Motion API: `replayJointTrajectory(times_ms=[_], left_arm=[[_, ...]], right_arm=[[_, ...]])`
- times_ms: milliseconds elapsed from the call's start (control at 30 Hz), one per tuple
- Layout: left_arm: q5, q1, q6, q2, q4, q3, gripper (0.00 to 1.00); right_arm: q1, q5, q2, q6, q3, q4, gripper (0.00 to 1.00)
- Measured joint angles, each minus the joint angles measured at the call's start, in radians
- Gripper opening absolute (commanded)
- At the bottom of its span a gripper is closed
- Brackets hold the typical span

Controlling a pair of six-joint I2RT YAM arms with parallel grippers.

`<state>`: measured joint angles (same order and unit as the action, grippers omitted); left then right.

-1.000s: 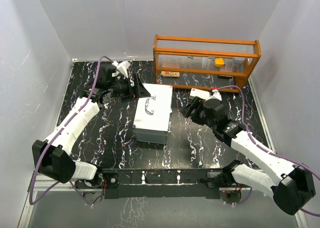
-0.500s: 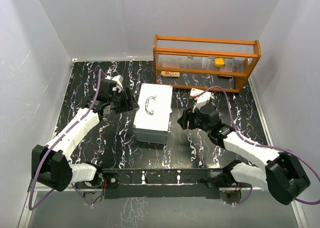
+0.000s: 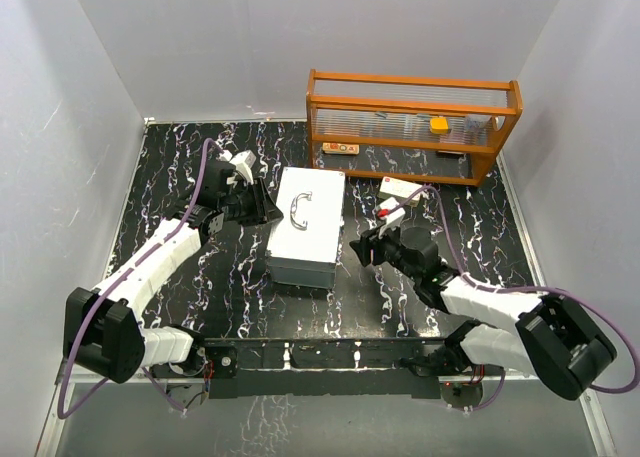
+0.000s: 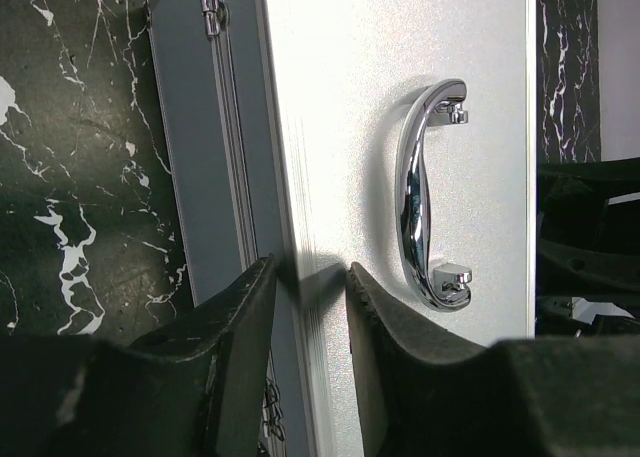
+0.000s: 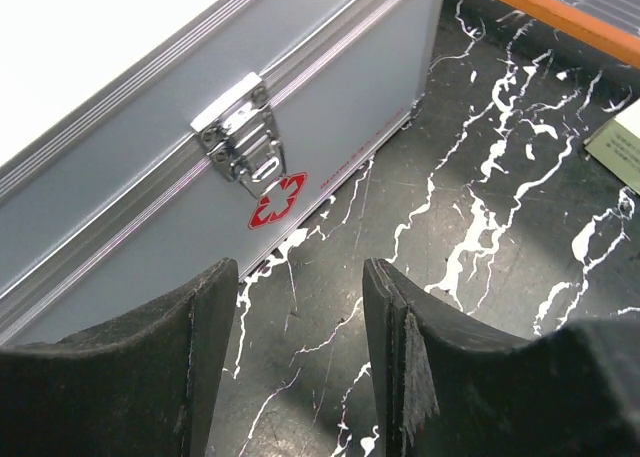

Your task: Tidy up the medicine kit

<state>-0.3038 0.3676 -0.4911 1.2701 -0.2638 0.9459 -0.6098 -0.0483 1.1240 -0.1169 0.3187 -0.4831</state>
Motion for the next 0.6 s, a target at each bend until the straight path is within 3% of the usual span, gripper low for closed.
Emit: replayJointTrajectory(times_ms=[600], left_arm=[[-0.013,0.001,0.038,0.001,0.019,-0.007,0.31]], right_arm=[[-0.039,-0.03,0.227,0.119,0.026,-0.247,0.5]])
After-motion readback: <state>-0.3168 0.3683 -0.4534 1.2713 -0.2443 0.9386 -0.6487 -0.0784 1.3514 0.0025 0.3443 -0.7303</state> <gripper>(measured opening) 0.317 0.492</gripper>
